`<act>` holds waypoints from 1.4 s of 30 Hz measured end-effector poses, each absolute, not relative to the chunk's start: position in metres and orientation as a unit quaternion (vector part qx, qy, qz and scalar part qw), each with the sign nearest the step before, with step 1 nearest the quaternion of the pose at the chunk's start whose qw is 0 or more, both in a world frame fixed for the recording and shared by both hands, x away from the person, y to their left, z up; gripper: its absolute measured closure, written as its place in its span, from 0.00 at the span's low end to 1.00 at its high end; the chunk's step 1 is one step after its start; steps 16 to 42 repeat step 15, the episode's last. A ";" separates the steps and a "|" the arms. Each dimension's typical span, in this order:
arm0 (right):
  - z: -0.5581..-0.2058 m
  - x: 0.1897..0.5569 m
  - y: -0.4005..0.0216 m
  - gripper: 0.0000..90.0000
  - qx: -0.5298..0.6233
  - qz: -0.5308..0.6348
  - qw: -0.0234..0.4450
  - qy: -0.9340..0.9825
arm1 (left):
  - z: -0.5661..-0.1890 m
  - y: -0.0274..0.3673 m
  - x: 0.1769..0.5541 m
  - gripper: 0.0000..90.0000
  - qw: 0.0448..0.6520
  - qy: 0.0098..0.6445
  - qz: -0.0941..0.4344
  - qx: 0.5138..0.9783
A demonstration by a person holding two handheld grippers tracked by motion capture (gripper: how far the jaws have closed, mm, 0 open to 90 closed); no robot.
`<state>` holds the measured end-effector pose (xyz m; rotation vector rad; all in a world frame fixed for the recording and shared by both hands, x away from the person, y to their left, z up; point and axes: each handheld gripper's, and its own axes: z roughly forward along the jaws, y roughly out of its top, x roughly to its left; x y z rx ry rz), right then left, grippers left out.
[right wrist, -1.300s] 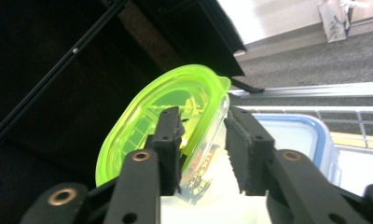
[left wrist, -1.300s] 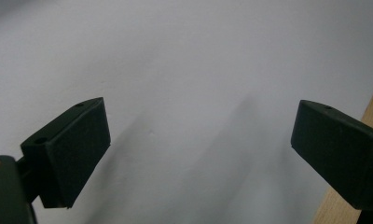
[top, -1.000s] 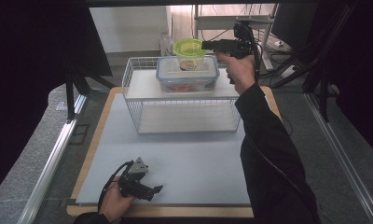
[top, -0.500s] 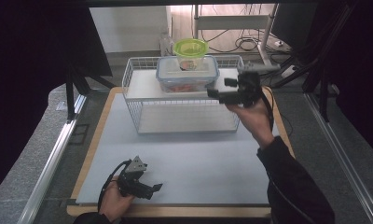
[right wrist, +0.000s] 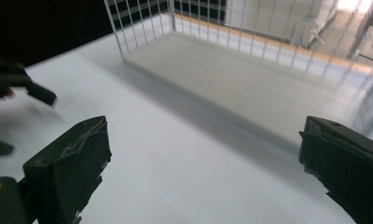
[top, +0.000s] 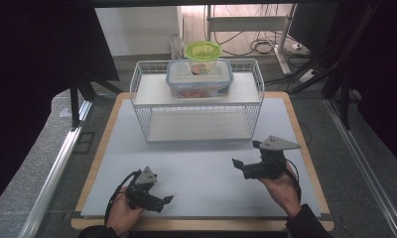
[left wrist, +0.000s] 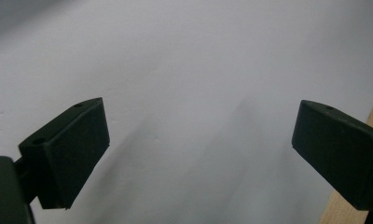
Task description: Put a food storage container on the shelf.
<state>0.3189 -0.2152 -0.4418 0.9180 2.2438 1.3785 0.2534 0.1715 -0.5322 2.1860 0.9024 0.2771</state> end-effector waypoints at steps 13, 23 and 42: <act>-0.508 0.313 -0.220 0.00 0.335 0.385 0.167 0.843 | -0.533 0.171 0.253 0.04 0.367 0.347 0.108 0.856; -0.509 0.313 -0.219 0.00 0.338 0.385 0.173 0.841 | -0.533 0.171 0.254 0.04 0.367 0.347 0.107 0.857; -0.509 0.313 -0.219 0.00 0.338 0.385 0.173 0.841 | -0.533 0.171 0.254 0.04 0.367 0.347 0.107 0.857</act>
